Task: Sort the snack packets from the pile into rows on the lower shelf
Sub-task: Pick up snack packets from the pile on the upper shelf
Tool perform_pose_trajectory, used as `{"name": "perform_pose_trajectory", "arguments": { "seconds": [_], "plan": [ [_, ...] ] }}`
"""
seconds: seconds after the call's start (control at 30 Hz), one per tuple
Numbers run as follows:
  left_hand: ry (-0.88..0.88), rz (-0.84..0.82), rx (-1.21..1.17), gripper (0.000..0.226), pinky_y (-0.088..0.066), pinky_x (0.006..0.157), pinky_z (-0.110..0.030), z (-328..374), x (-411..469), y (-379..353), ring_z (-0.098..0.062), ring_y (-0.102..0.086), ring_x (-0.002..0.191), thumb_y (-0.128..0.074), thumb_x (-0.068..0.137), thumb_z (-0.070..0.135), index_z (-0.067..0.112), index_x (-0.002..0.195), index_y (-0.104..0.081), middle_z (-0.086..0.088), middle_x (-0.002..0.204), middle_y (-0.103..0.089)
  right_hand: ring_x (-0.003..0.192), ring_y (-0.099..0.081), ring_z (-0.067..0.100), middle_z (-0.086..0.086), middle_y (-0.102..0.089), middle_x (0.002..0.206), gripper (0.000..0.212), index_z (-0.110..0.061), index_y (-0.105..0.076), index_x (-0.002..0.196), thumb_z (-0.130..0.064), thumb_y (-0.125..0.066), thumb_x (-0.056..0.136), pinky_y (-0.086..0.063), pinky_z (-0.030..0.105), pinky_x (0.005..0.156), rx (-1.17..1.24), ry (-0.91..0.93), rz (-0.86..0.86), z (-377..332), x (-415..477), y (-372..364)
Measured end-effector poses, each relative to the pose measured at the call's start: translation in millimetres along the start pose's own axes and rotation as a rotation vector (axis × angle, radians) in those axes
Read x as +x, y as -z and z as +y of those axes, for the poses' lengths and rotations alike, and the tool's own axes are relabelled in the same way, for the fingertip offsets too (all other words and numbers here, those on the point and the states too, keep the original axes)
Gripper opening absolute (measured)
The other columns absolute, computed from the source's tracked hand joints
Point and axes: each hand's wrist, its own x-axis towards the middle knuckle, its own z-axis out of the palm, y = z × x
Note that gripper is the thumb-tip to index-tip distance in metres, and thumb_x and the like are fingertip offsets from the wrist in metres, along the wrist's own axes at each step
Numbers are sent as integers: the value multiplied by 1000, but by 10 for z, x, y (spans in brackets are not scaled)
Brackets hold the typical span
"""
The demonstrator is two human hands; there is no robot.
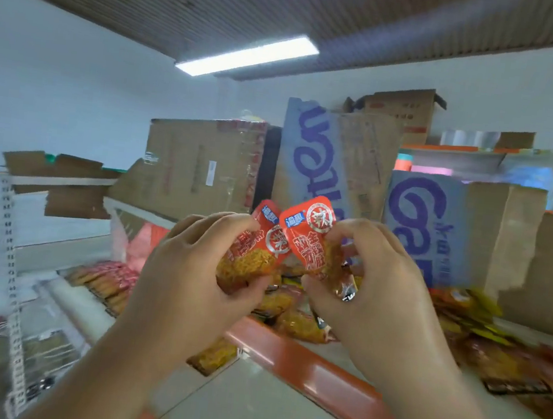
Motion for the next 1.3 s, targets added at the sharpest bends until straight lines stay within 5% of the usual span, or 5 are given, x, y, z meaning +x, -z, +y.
{"name": "perform_pose_trajectory", "arguments": {
  "seconds": [0.23, 0.37, 0.73, 1.1, 1.3],
  "plan": [
    [112, 14, 114, 54, -45, 86, -19, -1187, -319, 519, -16, -61, 102, -75, 72, 46, 27, 121, -65, 16, 115, -65, 102, -54, -10, -27, -54, 109, 48, -46, -52, 107, -34, -84, 73, -41, -1, 74, 197, 8, -56, -526, 282, -1305],
    [188, 3, 186, 56, -33, 89, -3, -1876, -488, 856, -10, -57, 104, -83, 71, 45, 31, 121, -61, 17, 114, -64, 102, -53, -10, -30, -52, 109, 50, -48, -52, 106, -33, -86, 73, -39, -1, 77, 294, 1, -96, -834, 429, -2061],
    [349, -54, 333, 61, -48, 76, -29, -3377, -979, 1527, -8, -55, 94, -81, 71, 55, 38, 124, -56, 25, 107, -49, 99, -54, -11, -26, -56, 106, 44, -50, -53, 100, -29, -84, 77, -39, 0, 74, 439, -65, -184, -1502, 665, -3725],
    [466, -141, 294, 56, -52, 73, -29, -4549, -1182, 1120, 14, -50, 90, -67, 72, 67, 48, 123, -53, 46, 97, -44, 97, -54, -9, -25, -55, 104, 42, -49, -53, 103, -29, -83, 81, -48, 20, 71, 478, -204, -240, -1115, 901, -5143],
    [501, -184, 266, 57, -60, 72, -34, -5538, -1021, 628, 0, -62, 88, -65, 71, 70, 56, 123, -47, 51, 120, -41, 91, -59, 0, -20, -56, 105, 40, -48, -53, 102, -29, -82, 82, -55, 29, 71, 514, -276, -250, -778, 1341, -6203]
  ]
}}
